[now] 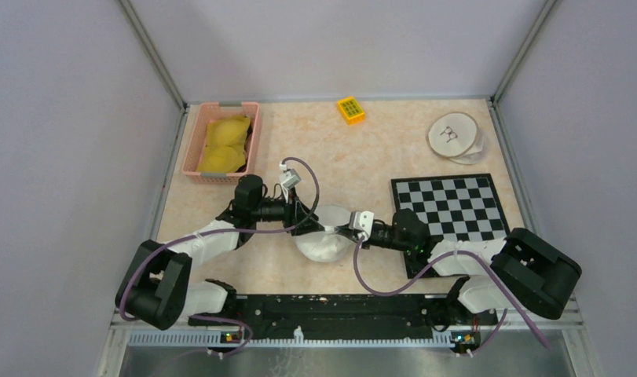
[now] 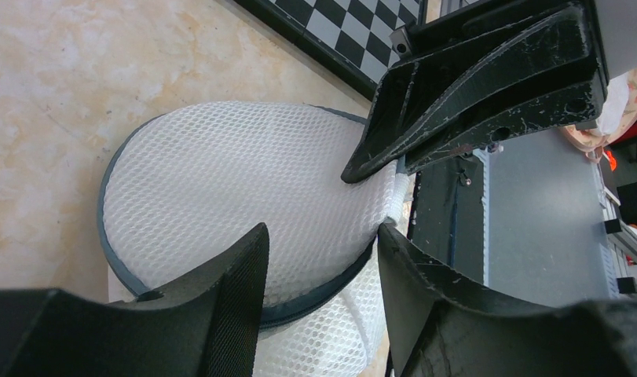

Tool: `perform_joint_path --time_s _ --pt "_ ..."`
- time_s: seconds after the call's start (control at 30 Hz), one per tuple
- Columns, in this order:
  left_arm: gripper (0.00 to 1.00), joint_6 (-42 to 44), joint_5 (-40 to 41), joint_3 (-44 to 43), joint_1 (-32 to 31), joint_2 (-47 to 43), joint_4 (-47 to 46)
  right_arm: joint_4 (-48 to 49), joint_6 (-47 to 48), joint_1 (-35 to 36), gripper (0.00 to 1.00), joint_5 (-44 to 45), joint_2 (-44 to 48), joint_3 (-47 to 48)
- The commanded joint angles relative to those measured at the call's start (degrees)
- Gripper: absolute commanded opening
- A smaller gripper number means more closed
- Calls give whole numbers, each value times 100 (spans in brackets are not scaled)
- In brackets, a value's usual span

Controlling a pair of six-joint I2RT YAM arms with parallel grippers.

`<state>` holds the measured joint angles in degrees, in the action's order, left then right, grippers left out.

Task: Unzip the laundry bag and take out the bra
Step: Unzip the laundry bag at the center of the board.

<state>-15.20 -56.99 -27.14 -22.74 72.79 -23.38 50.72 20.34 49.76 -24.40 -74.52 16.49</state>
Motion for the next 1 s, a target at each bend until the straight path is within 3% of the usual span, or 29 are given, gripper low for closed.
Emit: perform_joint_path --time_s 0.0,0.8,0.97 --pt "57 -40 173 -7 7 149 -187 245 -136 43 0 -29 -49 310" --pt "61 -1029 -269 195 -143 656 -1538 346 -642 91 0 189 -251 579" --pt "55 -1011 -104 279 -100 583 -1333 300 -693 89 0 317 -237 577"
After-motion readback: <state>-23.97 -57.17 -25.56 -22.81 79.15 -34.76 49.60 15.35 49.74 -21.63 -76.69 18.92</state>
